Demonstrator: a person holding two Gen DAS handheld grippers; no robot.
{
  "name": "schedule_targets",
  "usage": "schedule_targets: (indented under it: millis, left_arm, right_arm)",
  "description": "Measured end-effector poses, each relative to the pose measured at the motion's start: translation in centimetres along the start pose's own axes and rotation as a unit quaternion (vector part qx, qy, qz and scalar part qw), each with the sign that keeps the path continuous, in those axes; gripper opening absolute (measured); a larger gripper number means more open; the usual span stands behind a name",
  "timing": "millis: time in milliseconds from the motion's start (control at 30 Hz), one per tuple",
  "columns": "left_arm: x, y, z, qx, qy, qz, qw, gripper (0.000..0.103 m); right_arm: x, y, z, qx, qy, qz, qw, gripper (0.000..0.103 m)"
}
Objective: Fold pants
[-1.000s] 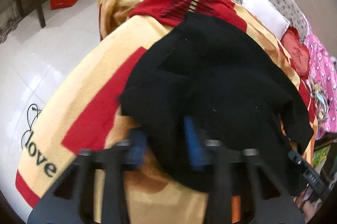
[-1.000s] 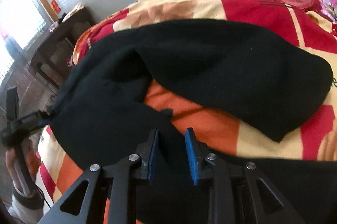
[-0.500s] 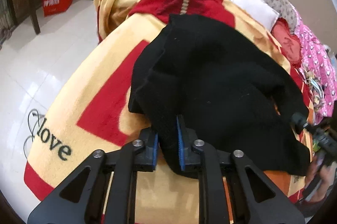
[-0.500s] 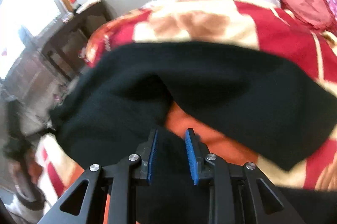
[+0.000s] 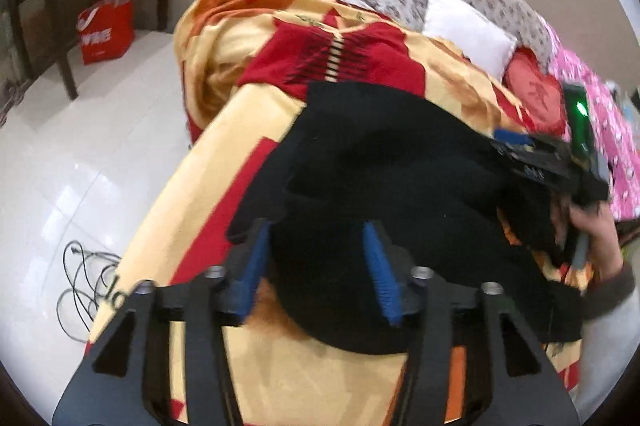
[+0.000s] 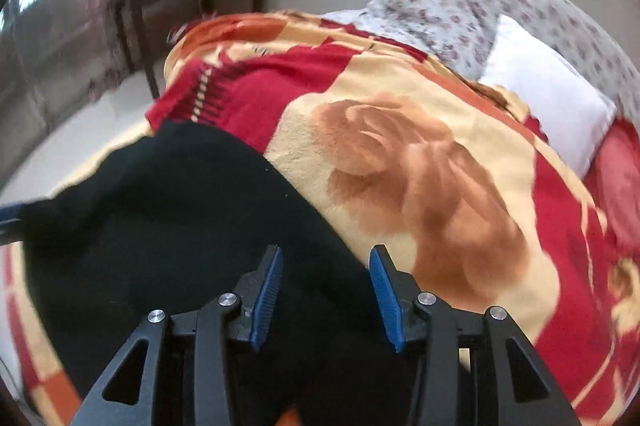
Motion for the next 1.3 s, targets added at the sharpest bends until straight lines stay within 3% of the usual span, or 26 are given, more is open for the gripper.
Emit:
schedule_targets:
  millis: [100, 233, 267, 300, 333, 433, 567, 733, 900, 967, 1133, 1233, 1300]
  left_arm:
    - [0.5, -1.8, 0.2, -0.014, -0.022, -0.021, 0.9994, 0.052]
    - [0.5, -4.1, 0.1, -0.035, -0.026, -0.029, 0.9986, 0.052]
    - [0.5, -4.7, 0.1, -0.041, -0.027, -0.032, 0.9983, 0.052]
    - [0.4, -5.4, 0.1, -0.045, -0.026, -0.035, 0.998, 0.052]
    - [0.3, -5.8, 0.2, -0.048, -0.025, -0.038, 0.9978, 0.052]
    - [-0.1, -6.5, -0.1, -0.043, -0.023, -0.045, 0.9978, 0.052]
    - [-1.9, -5.4, -0.6, -0.043, 0.012, -0.038, 0.9983, 0.052]
    - [-4.7, -1.5, -1.5, 0.0, 0.044, -0.056, 0.9975, 0.052]
    - [-6.4, 2.1, -2.1, 0.041, 0.065, -0.07, 0.9946, 0.052]
    - [-6.6, 3.2, -2.2, 0.053, 0.071, -0.071, 0.9935, 0.052]
    - [-5.1, 4.6, -2.2, 0.066, 0.051, -0.058, 0.9948, 0.052]
    - [-2.9, 4.3, -1.3, 0.056, 0.018, -0.045, 0.9973, 0.052]
    - [-1.5, 3.3, -0.6, 0.044, -0.002, -0.043, 0.9981, 0.052]
  right_arm:
    - [0.5, -2.1, 0.2, -0.025, 0.015, -0.01, 1.0, 0.044]
    - [0.5, -2.8, 0.4, -0.02, 0.008, -0.035, 0.999, 0.042]
    - [0.4, -2.8, 0.4, -0.016, 0.004, -0.038, 0.999, 0.037]
    - [0.2, -2.6, 0.5, -0.013, -0.001, -0.042, 0.999, 0.022]
    - [-0.2, -2.2, 0.7, -0.008, -0.003, -0.041, 0.999, 0.014]
    - [-1.4, 0.2, 0.9, 0.017, -0.008, -0.045, 0.999, 0.006]
    - [-3.1, 6.2, 1.6, 0.067, -0.024, -0.07, 0.995, 0.006]
    - [-8.7, 13.6, 4.5, 0.105, -0.014, -0.12, 0.987, 0.006]
    - [-15.2, 13.6, 9.6, 0.075, -0.041, -0.174, 0.981, 0.006]
    - [-16.7, 12.3, 11.3, 0.055, -0.052, -0.171, 0.982, 0.006]
    - [-17.0, 11.2, 12.7, 0.017, -0.101, -0.173, 0.98, 0.008]
    - [-14.1, 14.1, 12.2, 0.058, -0.146, -0.19, 0.969, 0.008]
    - [-11.1, 15.6, 12.0, 0.089, -0.194, -0.167, 0.963, 0.012]
Point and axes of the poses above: each gripper's, at about its wrist camera, not at the fingertips, and y roughly against the way its jaws point, x to its right, z to its underside, the point moved 3 cm from there along -y, roughly the way its jaws point, and after that the axes turned 5 degrees about x, right-handed, at the moved point
